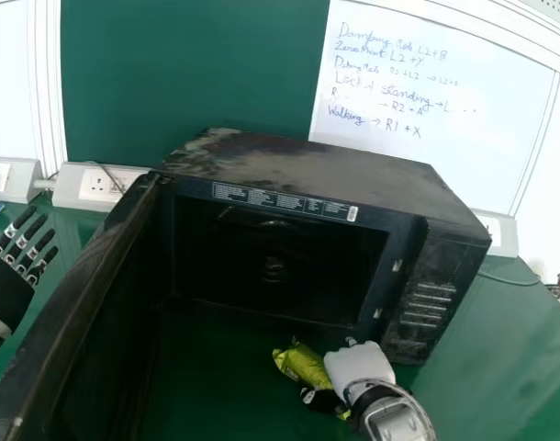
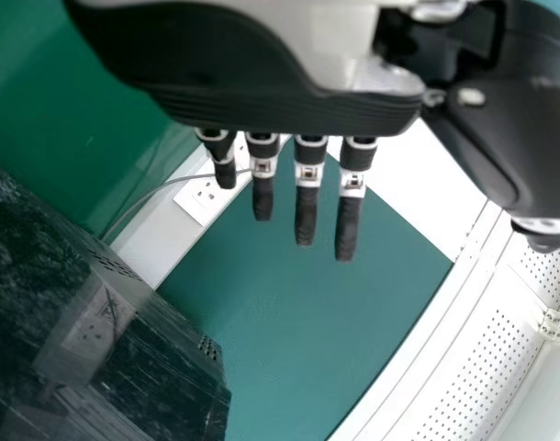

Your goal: Put biscuit inside oven

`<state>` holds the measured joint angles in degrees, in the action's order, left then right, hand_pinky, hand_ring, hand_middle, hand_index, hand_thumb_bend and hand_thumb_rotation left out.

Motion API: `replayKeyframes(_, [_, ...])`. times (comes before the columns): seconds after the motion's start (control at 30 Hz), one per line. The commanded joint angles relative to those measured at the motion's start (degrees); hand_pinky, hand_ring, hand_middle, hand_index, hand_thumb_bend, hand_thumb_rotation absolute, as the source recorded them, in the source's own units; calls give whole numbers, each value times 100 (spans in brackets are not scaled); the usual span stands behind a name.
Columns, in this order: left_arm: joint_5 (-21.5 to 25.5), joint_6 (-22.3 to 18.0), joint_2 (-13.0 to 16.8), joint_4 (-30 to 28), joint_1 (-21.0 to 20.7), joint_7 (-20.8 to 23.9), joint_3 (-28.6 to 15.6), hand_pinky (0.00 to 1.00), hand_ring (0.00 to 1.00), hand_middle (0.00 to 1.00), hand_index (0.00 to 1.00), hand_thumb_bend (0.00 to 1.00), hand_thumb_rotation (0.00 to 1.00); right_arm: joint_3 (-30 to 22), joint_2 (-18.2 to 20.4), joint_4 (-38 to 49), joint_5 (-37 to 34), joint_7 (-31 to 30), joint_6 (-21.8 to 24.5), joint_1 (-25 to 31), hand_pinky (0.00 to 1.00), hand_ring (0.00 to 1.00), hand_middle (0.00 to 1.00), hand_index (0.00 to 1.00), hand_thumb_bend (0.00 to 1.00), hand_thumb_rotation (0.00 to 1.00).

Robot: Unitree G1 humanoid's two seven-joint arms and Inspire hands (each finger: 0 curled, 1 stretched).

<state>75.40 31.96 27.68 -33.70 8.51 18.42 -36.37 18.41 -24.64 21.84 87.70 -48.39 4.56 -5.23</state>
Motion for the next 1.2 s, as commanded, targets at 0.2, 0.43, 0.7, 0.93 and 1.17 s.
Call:
replayKeyframes(0.2, [23,-32,68,-73,-16,37,-11,100,94,87,78,39,18,88,-1,-142,-383,239,-23,152,52,53,46,51,53,0])
replayKeyframes(0.43, [98,-35,59,-127,-39,187,-3,100,94,88,78,40,16,46,23,-147,-581,493,80,196,49,49,44,51,53,0])
replayKeyframes(0.7, [60,-43,62,-92,-33,99,-2,99,92,87,78,41,17,-23,4,-73,-824,826,112,228,45,48,45,50,53,0])
replayKeyframes(0.93, [77,-56,34,-71,-38,88,-1,100,94,88,79,41,17,-83,-15,-26,-987,1101,174,246,44,46,45,50,53,0])
replayKeyframes(1.17, [102,-27,72,-96,-57,165,-1,100,92,86,77,39,17,-122,-72,34,-1083,1301,161,265,43,45,45,50,53,0])
